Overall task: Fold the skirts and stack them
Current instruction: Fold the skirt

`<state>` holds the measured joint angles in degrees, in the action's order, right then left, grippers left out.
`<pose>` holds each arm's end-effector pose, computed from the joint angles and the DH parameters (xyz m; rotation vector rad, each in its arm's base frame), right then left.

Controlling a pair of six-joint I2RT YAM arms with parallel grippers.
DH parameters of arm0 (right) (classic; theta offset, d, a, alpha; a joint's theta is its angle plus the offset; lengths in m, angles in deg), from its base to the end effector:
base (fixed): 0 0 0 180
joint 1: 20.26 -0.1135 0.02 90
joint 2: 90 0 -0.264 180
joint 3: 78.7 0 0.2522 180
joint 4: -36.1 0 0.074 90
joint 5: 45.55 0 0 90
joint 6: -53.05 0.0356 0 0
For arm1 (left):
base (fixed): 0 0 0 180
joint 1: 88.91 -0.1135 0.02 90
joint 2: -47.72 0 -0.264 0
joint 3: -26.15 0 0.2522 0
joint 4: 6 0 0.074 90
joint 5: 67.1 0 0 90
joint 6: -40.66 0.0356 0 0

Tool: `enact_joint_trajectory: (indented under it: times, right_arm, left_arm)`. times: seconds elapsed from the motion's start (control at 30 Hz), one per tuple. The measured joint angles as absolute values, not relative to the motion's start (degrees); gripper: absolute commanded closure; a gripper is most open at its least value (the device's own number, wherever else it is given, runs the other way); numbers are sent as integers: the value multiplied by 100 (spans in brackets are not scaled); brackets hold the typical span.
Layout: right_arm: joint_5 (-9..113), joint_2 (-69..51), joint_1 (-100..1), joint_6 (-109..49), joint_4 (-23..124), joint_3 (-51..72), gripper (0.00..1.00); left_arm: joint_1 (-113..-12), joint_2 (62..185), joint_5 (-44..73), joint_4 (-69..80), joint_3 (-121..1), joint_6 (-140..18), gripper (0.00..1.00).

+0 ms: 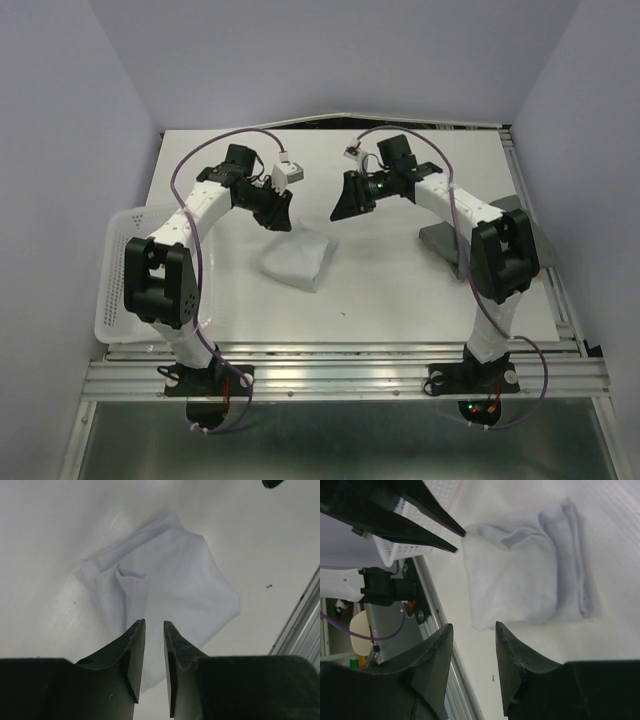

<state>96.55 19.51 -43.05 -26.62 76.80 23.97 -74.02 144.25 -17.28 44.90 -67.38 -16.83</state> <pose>0.3794 0.1899 0.2616 -0.6978 2.2848 1.3596 0.3435 -0.1151 0.2808 1.1892 2.0192 -0.7249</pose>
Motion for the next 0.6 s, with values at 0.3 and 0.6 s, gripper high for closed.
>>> enact_joint_trajectory:
  times: [0.3, 0.6]
  right_arm:
    - [10092, 2406, -5295, -2148, 6987, 2224, 54]
    - [9572, 3348, -5214, -2391, 7022, 2117, 53]
  left_arm:
    - [-7448, 14777, -2364, 3798, -6126, -2573, 67]
    - [-7727, 16335, -2159, 2860, -6812, -3312, 67]
